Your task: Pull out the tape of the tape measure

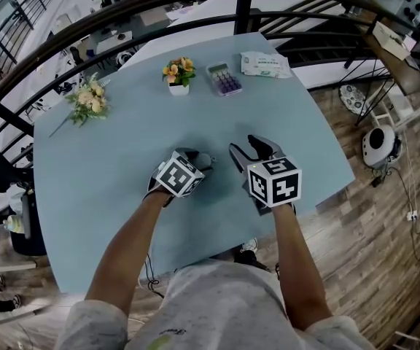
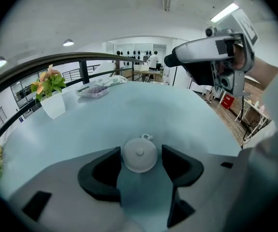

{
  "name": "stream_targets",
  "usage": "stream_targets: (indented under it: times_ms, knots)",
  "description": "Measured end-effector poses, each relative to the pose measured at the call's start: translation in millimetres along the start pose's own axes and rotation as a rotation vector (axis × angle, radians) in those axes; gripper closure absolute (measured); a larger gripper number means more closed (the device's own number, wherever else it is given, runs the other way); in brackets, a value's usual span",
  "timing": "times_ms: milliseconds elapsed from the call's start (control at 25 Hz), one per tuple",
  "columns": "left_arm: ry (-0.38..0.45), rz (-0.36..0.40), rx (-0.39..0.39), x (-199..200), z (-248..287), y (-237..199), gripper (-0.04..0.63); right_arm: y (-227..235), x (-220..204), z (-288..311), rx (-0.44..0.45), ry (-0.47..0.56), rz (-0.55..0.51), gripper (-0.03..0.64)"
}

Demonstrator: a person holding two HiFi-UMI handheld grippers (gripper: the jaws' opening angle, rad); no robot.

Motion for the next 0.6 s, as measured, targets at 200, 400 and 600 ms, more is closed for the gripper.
stream_targets:
  times_ms: [200,400,600]
  knots:
    - [-0.003,-0.016,0.008,1.1,-0.8,0.5,0.350,4.8,2.1,-4.2,-0.002,0.007,0.003,0.419]
    - [-0.025,-0.026,0.024,4.0,0.3,2.2,0.382,9.6,4.4,-6.6,0.004,0.014,0.004,0.419]
    - [-0.036,-0.035,0.041,7.1,-2.6,8.4,0.383,14.0,5.6,-7.0,0.029,0.016,0.005,0.419]
Point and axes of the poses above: the fingertips, and each gripper's own axes: z forward along the fingers, y to its right, x out of its top, the point moved 10 cm from there along -z, backward along the fingers, and after that the axes turned 10 degrees about -x, right-handed, at the moved point
